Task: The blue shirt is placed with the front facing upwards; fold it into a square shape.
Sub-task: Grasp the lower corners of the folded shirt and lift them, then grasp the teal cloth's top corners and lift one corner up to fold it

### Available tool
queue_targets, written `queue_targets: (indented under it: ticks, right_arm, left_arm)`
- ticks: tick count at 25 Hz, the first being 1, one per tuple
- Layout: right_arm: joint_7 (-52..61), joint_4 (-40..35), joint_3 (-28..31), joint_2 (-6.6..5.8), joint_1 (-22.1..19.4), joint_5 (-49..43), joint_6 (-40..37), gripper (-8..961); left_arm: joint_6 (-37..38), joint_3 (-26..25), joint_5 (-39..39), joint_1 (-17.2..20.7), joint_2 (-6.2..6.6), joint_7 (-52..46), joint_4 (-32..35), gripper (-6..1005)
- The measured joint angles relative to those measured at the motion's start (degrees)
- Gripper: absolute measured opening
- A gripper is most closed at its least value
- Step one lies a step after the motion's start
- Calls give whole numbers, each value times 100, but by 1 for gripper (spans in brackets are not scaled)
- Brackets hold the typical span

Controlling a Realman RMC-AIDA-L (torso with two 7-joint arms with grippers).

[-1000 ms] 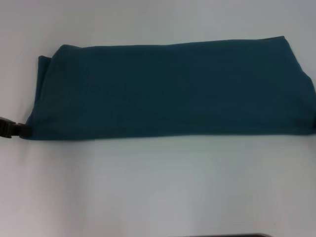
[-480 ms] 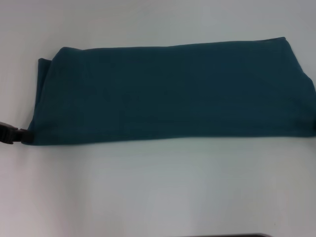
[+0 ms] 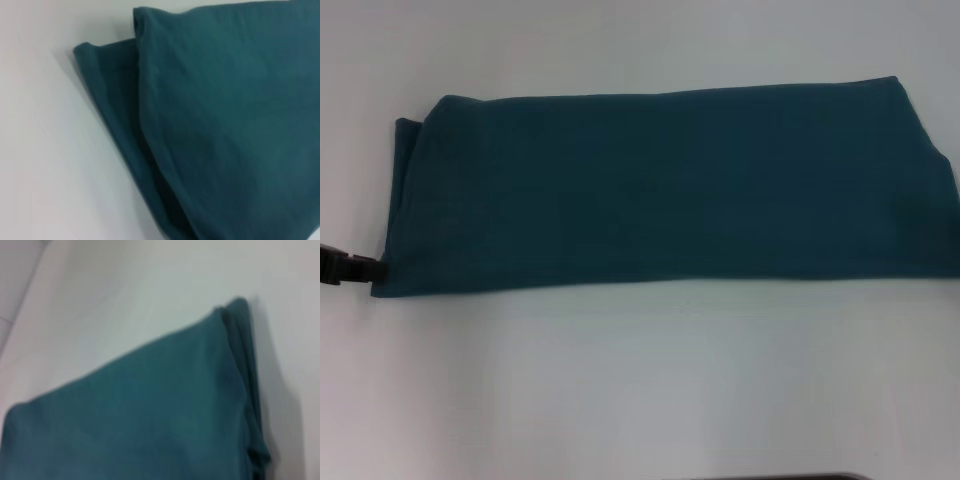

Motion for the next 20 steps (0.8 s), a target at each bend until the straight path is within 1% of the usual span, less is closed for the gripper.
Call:
queue_targets:
  ticks: [3, 7, 9, 12, 14, 15, 17, 18, 20]
  right_arm:
    - [-9, -148, 280, 0, 74, 14, -203, 191]
    - [-143, -209, 541, -1, 293, 83, -373, 356]
    - [-259, -189, 568, 8, 431, 132, -376, 438]
    - [-462, -132, 551, 73, 665, 159, -334, 565]
    - [-513, -126, 526, 131, 800, 158, -321, 649]
    - [-519, -125, 521, 179, 897, 156, -316, 685]
    - [-520, -125, 525, 196, 944, 155, -309, 757]
    - [-521, -124, 536, 208, 976, 158, -305, 756]
    - [-522, -121, 558, 230, 1020, 198, -296, 754]
  left_arm:
    - [-30, -118, 1, 34, -15, -43, -175, 126]
    - [-90, -393, -64, -7, -32, -41, -334, 185]
    - [-146, -480, -191, -80, -73, 10, -353, 264]
    - [-253, -469, -323, -205, -186, 119, -319, 383]
    - [-358, -439, -295, -300, -322, 273, -261, 446]
    - [-389, -434, -271, -324, -360, 320, -243, 478]
    - [-459, -396, -222, -372, -427, 390, -182, 541]
    - [-494, -377, -209, -383, -447, 394, -146, 572]
    - [-551, -355, -185, -385, -454, 396, -81, 578]
